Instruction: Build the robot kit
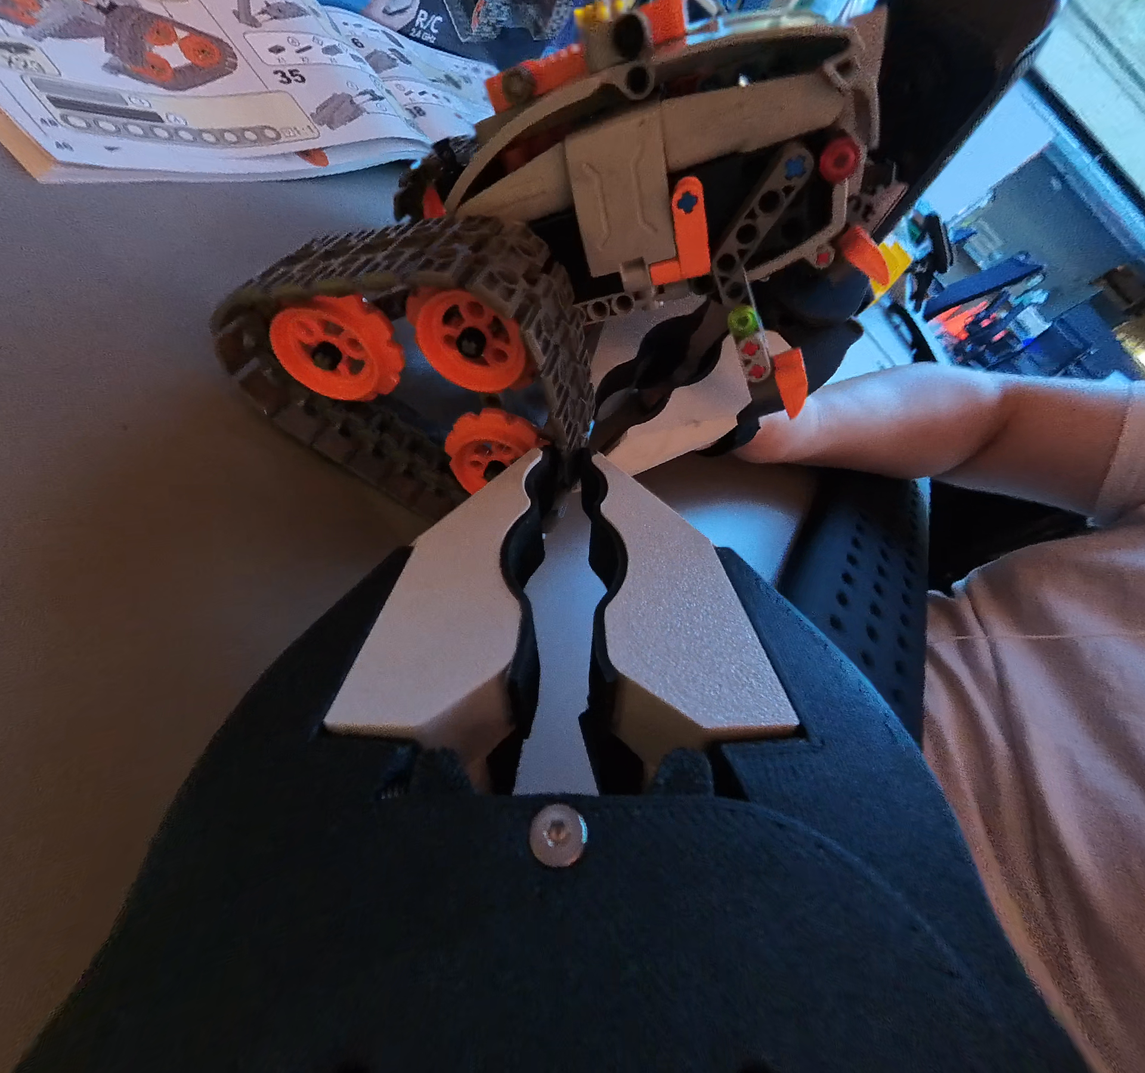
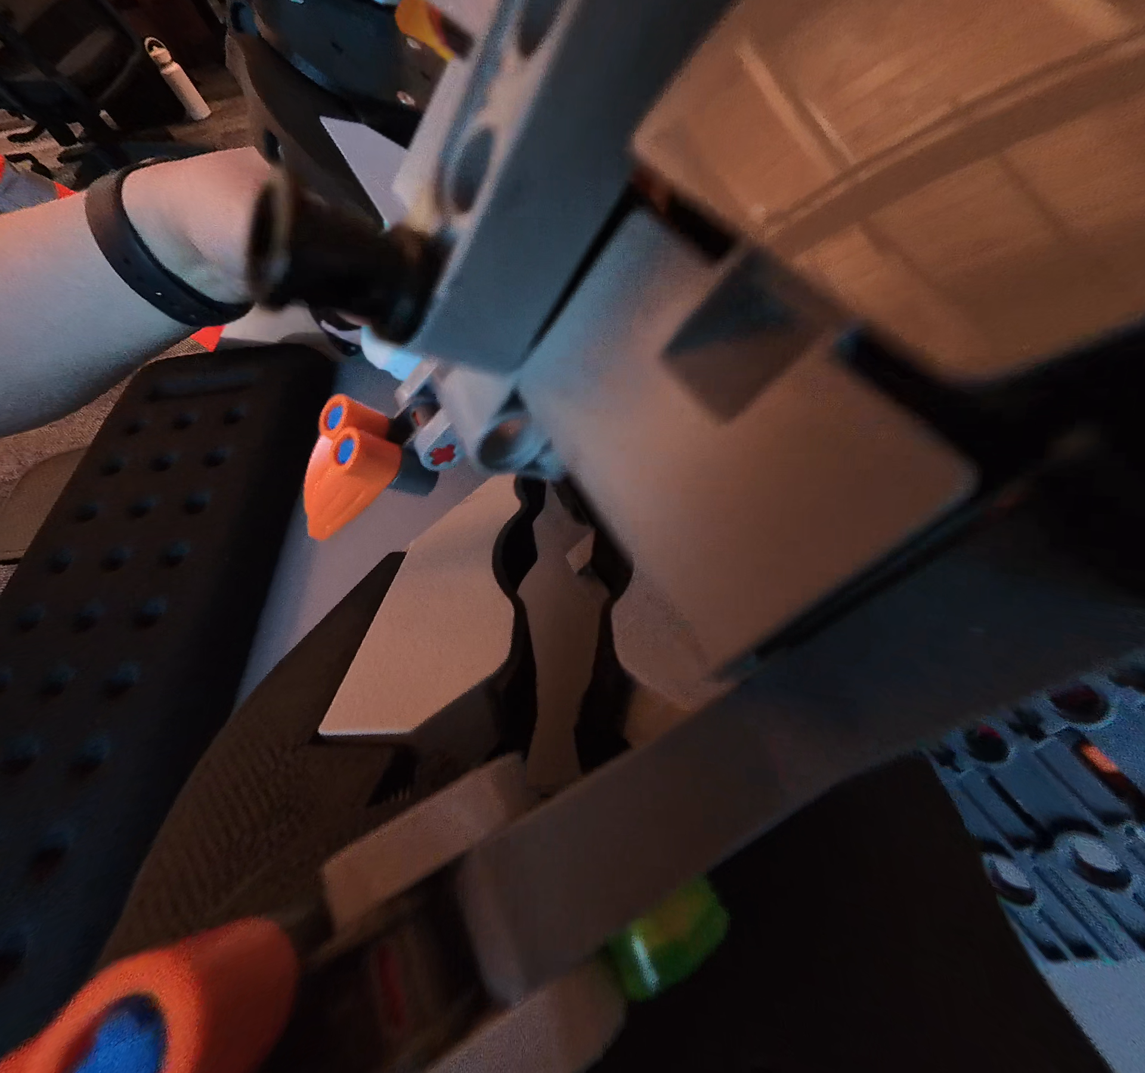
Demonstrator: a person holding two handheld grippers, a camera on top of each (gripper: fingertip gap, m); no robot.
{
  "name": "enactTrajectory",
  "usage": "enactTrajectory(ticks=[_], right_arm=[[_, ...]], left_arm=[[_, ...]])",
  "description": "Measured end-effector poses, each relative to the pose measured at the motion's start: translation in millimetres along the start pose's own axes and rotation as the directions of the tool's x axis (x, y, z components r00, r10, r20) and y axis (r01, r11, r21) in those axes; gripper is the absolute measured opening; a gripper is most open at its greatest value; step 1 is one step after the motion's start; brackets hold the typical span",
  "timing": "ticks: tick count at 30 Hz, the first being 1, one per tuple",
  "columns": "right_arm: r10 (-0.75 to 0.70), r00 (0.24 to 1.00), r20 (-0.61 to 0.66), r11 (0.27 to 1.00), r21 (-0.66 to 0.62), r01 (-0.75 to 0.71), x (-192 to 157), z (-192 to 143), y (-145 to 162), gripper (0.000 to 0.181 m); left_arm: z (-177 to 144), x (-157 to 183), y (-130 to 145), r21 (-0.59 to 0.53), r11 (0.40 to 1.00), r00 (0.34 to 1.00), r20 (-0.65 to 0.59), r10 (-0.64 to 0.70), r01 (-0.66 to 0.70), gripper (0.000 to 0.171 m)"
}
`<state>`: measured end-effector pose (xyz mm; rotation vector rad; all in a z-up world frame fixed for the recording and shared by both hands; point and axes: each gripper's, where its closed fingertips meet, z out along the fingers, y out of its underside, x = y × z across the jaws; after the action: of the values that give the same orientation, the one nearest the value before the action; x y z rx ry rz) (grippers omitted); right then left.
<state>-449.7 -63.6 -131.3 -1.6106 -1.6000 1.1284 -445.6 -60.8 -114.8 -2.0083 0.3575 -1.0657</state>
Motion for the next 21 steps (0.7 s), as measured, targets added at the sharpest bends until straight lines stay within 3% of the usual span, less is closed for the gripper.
enactTrajectory(ticks=[1, 10, 17, 21], right_arm=[[-0.006, 1.000, -0.001, 1.000, 0.003, 0.006, 0, 0, 0, 0.013], [0.011, 1.000, 0.011, 1.000, 0.015, -0.011, 2, 0, -3, 0.012], [0.005, 1.000, 0.015, 1.000, 0.018, -0.006, 3, 0, -4, 0.014], [0.003, 1.000, 0.008, 1.000, 0.020, -0.003, 4, 0, -4, 0.015]], left_arm=[[-1, 0, 0, -0.005, 0.999, 0.999, 0.009, 0.031, -0.031, 0.006], [-1, -5, 9, -0.112, 0.931, 0.919, 0.152, 0.363, -0.349, 0.008], [0, -6, 10, -0.112, 0.927, 0.909, 0.186, 0.373, -0.358, 0.008], [0, -6, 10, -0.088, 0.959, 0.946, 0.160, 0.280, -0.269, 0.007]])
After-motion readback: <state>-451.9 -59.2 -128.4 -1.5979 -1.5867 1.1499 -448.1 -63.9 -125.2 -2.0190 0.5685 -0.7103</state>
